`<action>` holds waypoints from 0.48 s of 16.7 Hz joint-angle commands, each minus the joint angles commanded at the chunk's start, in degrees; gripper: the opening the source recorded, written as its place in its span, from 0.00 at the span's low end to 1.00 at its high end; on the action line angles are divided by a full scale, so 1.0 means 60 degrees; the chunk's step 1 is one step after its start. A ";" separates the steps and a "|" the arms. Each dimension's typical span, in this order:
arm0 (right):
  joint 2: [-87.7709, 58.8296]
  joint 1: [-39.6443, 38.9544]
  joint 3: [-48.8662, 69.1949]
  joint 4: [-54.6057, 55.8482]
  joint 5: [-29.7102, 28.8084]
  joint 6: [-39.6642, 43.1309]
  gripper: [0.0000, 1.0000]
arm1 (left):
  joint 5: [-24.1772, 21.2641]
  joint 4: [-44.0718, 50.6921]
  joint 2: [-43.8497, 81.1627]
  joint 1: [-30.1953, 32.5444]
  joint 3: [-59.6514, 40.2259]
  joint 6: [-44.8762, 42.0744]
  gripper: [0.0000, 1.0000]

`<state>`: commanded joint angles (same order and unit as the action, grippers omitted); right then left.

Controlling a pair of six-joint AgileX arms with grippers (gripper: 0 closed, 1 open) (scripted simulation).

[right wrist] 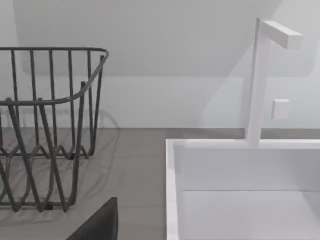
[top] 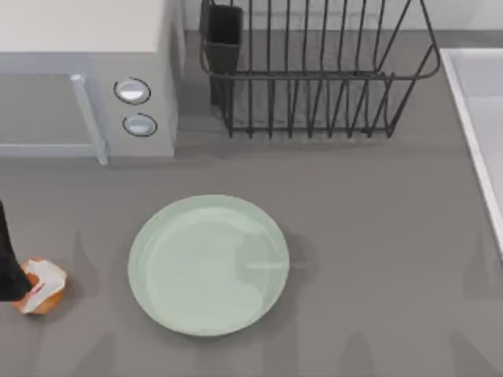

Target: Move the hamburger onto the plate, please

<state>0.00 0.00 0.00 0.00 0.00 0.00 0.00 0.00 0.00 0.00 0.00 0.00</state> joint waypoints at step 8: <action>0.0000 0.0000 0.0000 0.0000 0.0000 0.0000 1.00 | -0.0020 0.1449 0.2148 0.0127 -0.1670 -0.1059 1.00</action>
<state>0.00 0.00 0.00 0.00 0.00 0.00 -0.12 8.69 12.89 0.76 -10.02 -6.36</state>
